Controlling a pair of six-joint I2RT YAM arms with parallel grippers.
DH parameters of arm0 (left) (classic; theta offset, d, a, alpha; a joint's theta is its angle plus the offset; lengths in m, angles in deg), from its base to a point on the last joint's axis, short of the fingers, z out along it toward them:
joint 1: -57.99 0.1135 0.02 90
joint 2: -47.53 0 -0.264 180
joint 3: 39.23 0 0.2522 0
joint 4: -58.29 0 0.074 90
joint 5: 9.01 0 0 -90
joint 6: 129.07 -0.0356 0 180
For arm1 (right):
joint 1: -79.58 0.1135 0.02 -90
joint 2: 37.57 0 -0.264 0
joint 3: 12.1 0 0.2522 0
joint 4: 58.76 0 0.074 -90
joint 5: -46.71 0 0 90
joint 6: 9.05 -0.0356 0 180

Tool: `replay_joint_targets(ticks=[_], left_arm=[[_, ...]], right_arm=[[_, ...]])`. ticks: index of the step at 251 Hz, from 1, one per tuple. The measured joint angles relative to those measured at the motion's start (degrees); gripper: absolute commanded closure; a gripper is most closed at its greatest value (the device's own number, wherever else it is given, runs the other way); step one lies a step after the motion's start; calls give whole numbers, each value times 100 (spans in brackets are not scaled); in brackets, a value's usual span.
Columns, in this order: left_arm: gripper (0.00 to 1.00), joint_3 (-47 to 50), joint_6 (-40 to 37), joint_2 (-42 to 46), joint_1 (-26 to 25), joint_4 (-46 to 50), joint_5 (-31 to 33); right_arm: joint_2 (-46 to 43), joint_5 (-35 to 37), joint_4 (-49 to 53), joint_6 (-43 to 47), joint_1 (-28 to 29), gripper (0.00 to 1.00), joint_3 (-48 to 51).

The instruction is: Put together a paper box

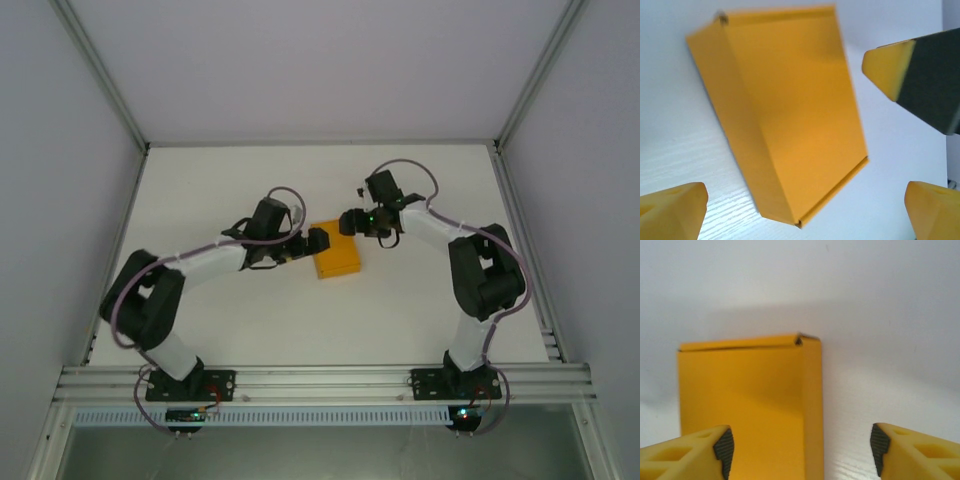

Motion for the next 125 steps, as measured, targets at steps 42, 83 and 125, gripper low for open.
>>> replay_joint_targets(ticks=[42, 83, 125], left_arm=[[0, -234, -470, 1088, 46, 876, 1069], [0, -118, -699, 2260, 752, 1453, 1947], [0, 470, -739, 2793, 1228, 1322, 1637]], right_arm=[[-621, 4, 98, 240, -125, 1, -138], [-1810, 186, -35, 323, -365, 1, 332], [-2402, 306, -46, 354, -498, 1, 857]])
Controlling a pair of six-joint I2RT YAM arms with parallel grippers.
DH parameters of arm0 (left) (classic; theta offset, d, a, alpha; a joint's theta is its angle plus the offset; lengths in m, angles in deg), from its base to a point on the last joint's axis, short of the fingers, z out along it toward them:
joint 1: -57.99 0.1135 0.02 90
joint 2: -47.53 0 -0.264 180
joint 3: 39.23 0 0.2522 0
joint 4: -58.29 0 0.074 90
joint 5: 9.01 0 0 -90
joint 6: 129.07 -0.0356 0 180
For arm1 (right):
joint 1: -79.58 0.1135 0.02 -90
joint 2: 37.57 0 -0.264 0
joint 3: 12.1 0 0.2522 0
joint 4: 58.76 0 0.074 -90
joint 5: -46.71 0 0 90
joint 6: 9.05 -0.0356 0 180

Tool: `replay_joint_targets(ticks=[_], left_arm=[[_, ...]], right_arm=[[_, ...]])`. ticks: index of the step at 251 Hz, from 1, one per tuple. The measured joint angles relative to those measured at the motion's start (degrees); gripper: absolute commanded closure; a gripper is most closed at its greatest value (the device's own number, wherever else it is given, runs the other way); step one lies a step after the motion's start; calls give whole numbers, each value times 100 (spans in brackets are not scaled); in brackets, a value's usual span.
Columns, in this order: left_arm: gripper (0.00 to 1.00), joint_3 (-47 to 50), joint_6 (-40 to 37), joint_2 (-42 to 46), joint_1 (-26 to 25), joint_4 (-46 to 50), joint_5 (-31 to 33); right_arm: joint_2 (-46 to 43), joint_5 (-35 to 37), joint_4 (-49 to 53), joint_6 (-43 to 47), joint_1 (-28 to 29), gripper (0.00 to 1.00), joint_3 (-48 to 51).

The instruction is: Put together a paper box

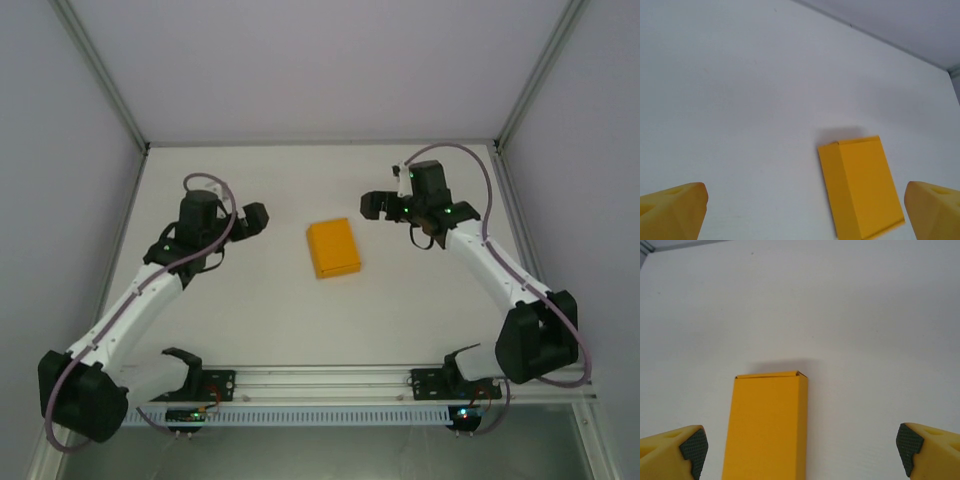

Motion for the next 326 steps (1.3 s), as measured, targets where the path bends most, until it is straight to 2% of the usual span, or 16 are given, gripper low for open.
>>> replay_joint_targets(ticks=[40, 86, 139, 153, 171, 203, 245, 326], left_arm=[[0, 319, 63, -789, -310, -407, -868], [0, 341, 267, -2103, -1027, -1207, -1711], [9, -251, 382, -3442, -1423, -1596, -2291], [12, -348, 433, -3611, -1429, -1720, -2411], [15, -372, 487, -3709, -1429, -1886, -2520], [20, -374, 586, -3862, -1429, -2031, -2653], [22, -374, 610, -3926, -1432, -2050, -2660], [34, -442, 695, -4103, -1453, -1947, -2380]], right_arm=[[260, -240, -35, 37, 90, 7, 461], [905, -835, -291, -46, 212, 23, 846], [1751, -1364, -772, -203, 310, 46, 846], [1912, -1497, -872, -256, 339, 49, 846], [2000, -1668, -1038, -337, 369, 55, 846], [2052, -1753, -1250, -466, 413, 56, 855], [2059, -1792, -1517, -625, 415, 63, 977], [2037, -1759, -1814, -881, 466, 66, 1117]])
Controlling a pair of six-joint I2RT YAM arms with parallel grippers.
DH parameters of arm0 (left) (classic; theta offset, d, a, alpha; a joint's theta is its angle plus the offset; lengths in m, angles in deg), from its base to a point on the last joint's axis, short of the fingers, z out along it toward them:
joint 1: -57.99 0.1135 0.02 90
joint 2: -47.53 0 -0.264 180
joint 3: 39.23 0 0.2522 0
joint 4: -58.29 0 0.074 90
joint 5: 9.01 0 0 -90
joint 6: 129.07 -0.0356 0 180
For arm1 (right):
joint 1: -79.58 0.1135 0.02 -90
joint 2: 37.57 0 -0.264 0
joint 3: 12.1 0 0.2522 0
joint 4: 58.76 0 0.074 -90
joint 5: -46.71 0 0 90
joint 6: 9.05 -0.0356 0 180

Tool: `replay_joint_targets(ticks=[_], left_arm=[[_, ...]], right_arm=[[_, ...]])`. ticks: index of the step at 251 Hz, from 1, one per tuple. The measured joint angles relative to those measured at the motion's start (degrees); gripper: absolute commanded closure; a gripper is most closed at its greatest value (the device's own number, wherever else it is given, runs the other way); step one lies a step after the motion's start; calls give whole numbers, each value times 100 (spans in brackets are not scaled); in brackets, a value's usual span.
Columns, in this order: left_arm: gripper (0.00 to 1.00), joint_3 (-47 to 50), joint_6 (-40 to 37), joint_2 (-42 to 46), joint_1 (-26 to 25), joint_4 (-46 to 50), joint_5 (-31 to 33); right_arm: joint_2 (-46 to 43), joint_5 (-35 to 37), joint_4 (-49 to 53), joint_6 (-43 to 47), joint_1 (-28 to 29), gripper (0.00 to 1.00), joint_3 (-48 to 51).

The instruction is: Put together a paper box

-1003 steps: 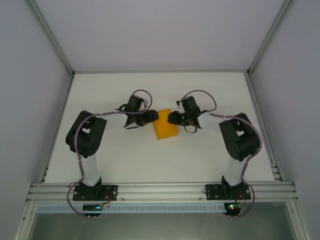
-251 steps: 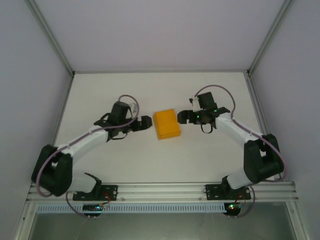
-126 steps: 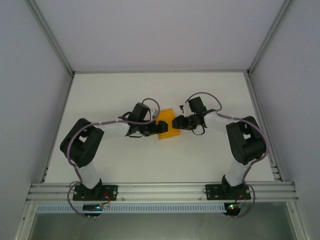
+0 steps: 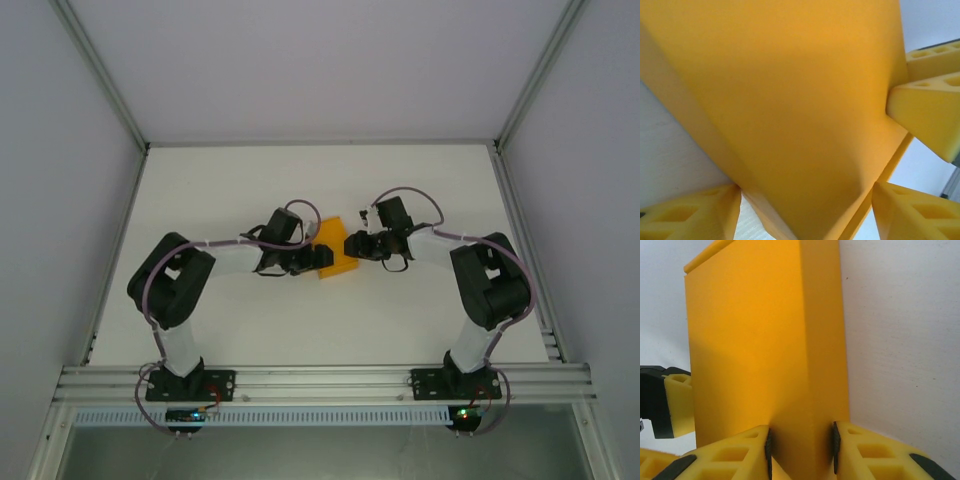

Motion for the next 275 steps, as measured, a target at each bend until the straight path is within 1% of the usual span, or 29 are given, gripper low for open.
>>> replay_joint_targets(ticks=[21, 40, 54, 88, 95, 129, 159, 177, 197, 212, 225, 239, 260, 275], left_arm=[[43, -74, 24, -44, -44, 127, 168], [50, -111, 63, -52, -46, 168, 192], [58, -116, 127, -52, -46, 162, 219], [73, -116, 267, -76, -35, 79, 236], [75, -116, 313, -81, -33, 52, 238], [75, -116, 389, -92, -33, -17, 280], [71, -118, 411, -122, -31, -105, 280], [62, -116, 407, -127, -33, -116, 284], [55, -116, 396, -127, -37, -129, 299], [54, -116, 372, -127, -44, -131, 313], [49, -116, 363, -125, -48, -129, 323], [48, -116, 341, -116, -48, -127, 343], [34, -116, 306, -83, -22, -72, 402], [28, -111, 267, -35, 39, 17, 433]], right_arm=[[-7, 20, -52, -70, 11, 66, 28], [-7, 48, -98, -122, 13, 67, 46], [-7, 76, -125, -146, 13, 67, 50], [-7, 160, -160, -168, 13, 68, 52], [-7, 186, -162, -168, 13, 68, 52], [-17, 302, -142, -164, 15, 71, 44], [-22, 511, 28, -133, 61, 71, -57], [-28, 667, 140, -96, 118, 72, -109], [-42, 828, 223, -76, 177, 72, -142], [-50, 935, 280, -70, 212, 73, -168], [-50, 1014, 339, -52, 243, 73, -201], [-50, 1106, 378, -31, 284, 73, -232], [-50, 1224, 400, -13, 348, 73, -267], [-44, 1283, 402, -9, 400, 73, -280]])
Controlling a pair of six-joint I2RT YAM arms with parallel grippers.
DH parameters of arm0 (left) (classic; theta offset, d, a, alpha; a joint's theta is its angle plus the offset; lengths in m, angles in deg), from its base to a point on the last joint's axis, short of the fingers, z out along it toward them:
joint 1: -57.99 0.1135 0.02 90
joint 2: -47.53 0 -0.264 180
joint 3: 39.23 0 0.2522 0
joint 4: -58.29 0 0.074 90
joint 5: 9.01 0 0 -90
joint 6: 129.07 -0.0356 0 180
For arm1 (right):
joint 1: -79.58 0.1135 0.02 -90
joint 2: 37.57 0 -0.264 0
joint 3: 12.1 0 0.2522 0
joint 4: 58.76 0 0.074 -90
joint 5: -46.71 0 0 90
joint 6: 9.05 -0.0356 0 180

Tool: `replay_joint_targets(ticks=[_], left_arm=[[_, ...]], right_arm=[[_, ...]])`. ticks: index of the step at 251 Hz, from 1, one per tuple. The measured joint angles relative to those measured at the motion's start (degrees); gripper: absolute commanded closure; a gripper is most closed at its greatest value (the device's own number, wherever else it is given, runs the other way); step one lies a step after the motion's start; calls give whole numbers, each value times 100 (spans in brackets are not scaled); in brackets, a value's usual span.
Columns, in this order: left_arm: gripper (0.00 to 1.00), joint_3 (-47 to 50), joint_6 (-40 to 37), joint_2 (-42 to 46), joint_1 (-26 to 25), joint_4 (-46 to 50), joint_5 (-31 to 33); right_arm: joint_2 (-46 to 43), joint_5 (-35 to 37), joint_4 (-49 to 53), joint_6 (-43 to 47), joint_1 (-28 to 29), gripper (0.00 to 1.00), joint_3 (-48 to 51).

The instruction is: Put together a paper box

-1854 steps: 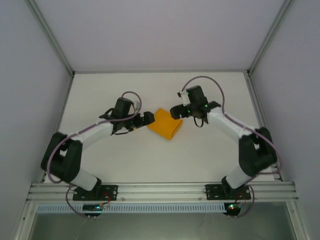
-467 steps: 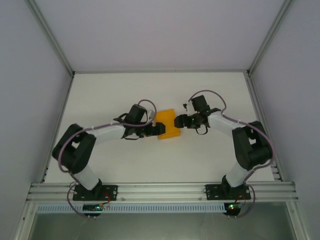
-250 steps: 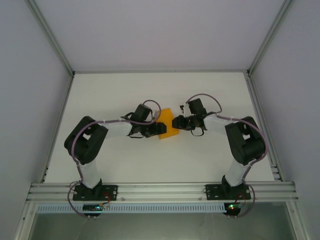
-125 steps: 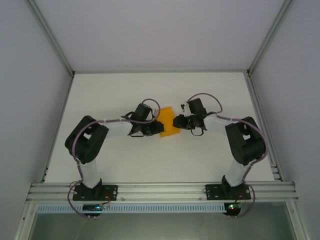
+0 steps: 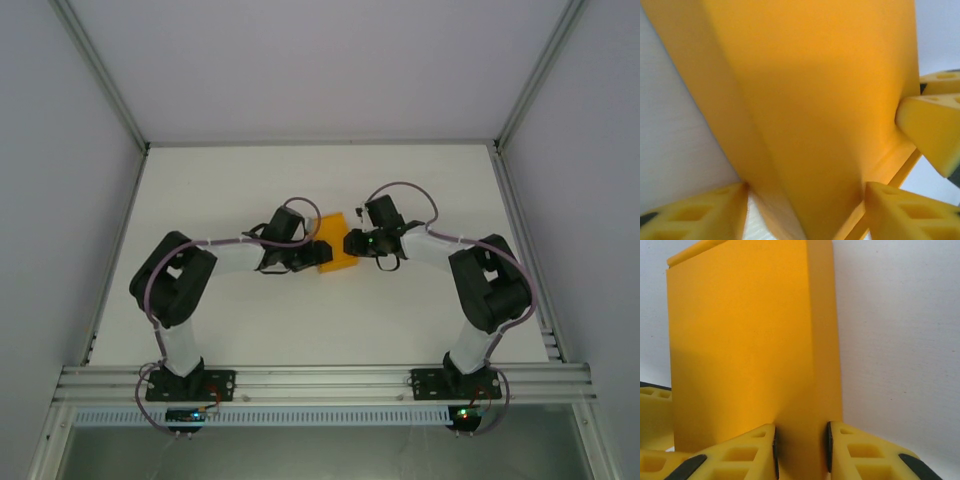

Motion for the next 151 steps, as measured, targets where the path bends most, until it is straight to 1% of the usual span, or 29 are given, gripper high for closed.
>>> replay_joint_targets(ticks=[11, 18, 38, 75, 114, 131, 151], left_arm=[[23, 2, -17, 55, 46, 83, 15], [22, 0, -39, 103, 94, 127, 24], [22, -31, -114, 214, 264, 254, 46], [22, -367, -234, 205, 601, 479, 68], [29, -1029, -389, -157, 778, 570, 59], [34, -1309, -444, -426, 796, 612, 61], [36, -1519, -522, -730, 793, 678, 59]], right_arm=[[7, 42, -2, 2, 37, 73, -15], [13, 57, 4, 2, 52, 73, -28], [24, 96, 13, 20, 81, 73, -52], [55, 116, 76, 26, 98, 73, -118], [76, 155, 188, 66, 111, 73, -192], [83, 173, 236, 68, 116, 73, -221], [87, 192, 264, 76, 120, 73, -238]])
